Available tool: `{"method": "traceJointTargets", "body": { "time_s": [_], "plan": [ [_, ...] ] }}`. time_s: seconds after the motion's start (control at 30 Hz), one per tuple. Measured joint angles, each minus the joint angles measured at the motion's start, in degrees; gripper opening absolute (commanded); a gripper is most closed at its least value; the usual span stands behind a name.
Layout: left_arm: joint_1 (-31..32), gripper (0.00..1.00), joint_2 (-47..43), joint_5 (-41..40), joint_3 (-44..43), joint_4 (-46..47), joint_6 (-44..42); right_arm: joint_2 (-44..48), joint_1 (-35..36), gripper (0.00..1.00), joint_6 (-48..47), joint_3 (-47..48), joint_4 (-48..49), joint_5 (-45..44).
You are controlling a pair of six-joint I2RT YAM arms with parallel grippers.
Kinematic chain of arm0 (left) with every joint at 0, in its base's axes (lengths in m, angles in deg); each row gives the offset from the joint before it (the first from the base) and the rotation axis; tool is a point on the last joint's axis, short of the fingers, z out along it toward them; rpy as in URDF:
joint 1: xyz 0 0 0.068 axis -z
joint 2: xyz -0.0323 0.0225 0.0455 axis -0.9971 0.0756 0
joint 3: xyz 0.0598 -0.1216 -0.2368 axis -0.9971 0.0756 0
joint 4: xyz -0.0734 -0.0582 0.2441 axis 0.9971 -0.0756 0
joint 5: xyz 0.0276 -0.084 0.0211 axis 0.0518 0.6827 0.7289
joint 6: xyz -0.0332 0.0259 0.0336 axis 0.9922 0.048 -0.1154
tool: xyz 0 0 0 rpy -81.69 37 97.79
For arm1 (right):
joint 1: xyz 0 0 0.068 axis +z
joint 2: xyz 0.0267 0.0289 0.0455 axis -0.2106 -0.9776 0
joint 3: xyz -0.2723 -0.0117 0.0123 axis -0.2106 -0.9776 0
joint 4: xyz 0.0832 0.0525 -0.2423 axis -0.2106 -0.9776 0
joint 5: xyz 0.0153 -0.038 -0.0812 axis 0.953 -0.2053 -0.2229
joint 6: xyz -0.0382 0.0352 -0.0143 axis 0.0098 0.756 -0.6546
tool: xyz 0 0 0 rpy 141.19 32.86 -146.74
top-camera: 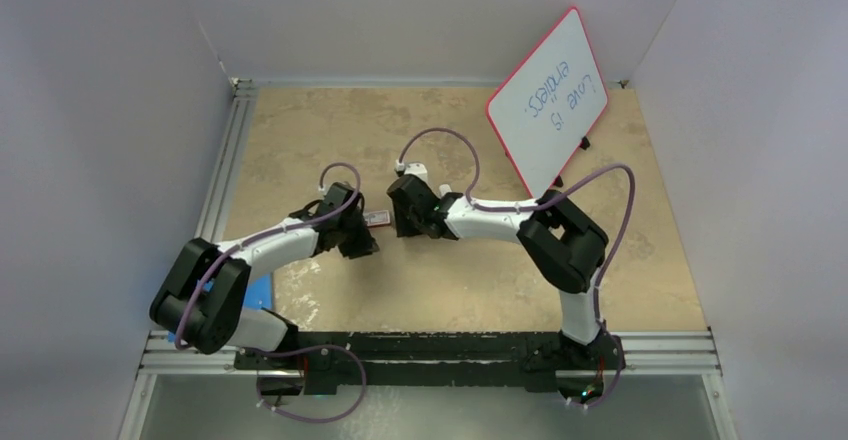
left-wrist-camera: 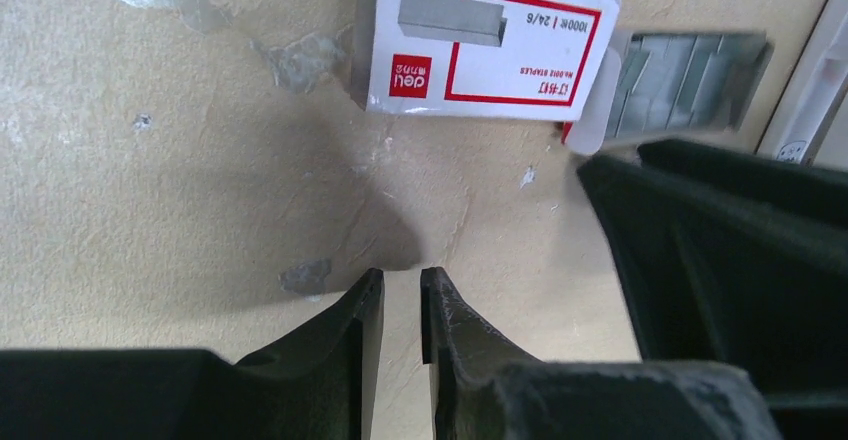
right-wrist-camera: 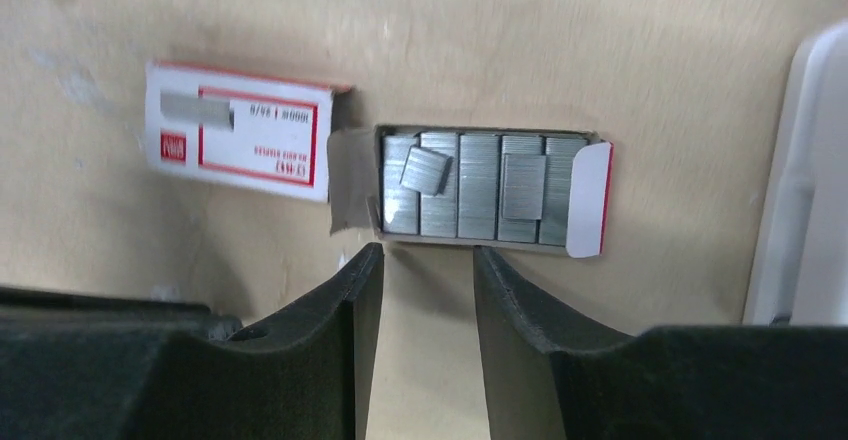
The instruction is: Load the staples into the stapler
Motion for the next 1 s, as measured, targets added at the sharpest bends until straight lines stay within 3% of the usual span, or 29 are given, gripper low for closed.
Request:
{"method": "traceJointTargets", "body": {
  "time_s": [0.3, 0.47, 0.63, 0.87, 1.0],
  "plan": [
    [-6.0, 0.21, 4.8, 5.9, -2.6, 3.3, -1.5, -8.0, -6.1, 0.41, -5.2, 13.4, -2.4, 0.6],
    [-8.5, 0.21, 9.3, 7.8, -6.0, 4.9, -1.5, -7.9, -8.0, 0.41, -6.9, 15.0, -2.9, 3.4],
    [-10.2, 0.24, 11.7, 10.0, -7.6, 6.8, -1.2, -0.7, -8.1, 0.43, -7.9, 10.8, -2.7, 5.0],
    [-10.3, 0.31, 13.8, 9.4, -10.0, 7.3, 0.7, 13.1, -9.9, 0.65, -7.1, 1.8, -2.8, -1.0],
    [-10.3, 0.37, 15.4, 6.1, -12.7, 6.3, 3.0, 17.6, -11.0, 0.68, -6.2, -4.2, -3.1, -5.5]
  ]
}}
